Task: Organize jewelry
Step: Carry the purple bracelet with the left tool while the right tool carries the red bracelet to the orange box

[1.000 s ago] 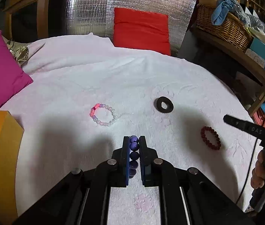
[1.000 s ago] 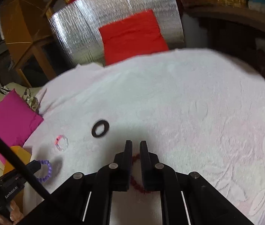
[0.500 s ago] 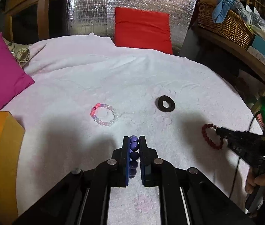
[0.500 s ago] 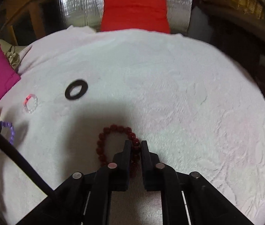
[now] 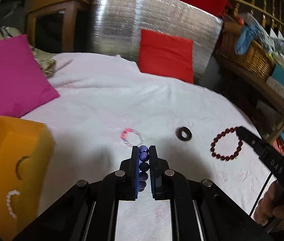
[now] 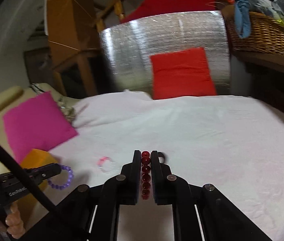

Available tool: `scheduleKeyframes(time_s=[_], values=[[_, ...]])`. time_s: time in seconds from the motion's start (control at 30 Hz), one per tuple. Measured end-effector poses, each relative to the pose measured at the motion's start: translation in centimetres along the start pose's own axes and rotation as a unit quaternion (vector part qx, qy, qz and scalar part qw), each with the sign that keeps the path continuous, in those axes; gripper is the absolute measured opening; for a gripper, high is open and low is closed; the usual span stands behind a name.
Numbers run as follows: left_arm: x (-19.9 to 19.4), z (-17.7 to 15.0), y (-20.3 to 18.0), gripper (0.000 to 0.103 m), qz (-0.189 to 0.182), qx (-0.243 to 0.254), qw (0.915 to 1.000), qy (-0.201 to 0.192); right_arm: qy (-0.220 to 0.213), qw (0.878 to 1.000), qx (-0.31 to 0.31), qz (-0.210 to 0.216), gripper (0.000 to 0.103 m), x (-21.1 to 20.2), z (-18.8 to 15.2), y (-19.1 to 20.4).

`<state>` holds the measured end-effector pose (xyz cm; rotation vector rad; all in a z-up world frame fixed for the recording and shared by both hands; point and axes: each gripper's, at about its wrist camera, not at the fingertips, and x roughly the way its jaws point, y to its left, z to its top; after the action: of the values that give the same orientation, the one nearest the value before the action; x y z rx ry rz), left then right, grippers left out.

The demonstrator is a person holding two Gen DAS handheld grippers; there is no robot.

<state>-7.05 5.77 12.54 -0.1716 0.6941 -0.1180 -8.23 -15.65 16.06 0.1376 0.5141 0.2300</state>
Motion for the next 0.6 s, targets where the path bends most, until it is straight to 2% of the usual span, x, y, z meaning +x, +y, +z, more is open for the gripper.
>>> scheduleKeyframes(time_s=[0.13,0.3,0.5,0.6], values=[[-2.4,0.1,2.4,0.009,0.02,-0.03,0.9992,-0.017,-0.001,0.999,-0.015,0.038,0.01,0.8,-0.4,3.8],[-6.0,-0.4,5.8,0.01,0.071,-0.059,0.9942,-0.055,-0.008,0.995,-0.019,0.098,0.01,0.8,-0.5,8.4],[-8.9,-1.5,10.6,0.009,0.172,-0.082,0.9778,-0.088,0.008,0.986,-0.037,0.163,0.011,1.3,-2.0,14.3],[-8.9,-1.8,12.8,0.009,0.203,-0.09,0.9712,-0.087,0.019,0.98,-0.046,0.191,0.01,1.6,-2.8,17.1]])
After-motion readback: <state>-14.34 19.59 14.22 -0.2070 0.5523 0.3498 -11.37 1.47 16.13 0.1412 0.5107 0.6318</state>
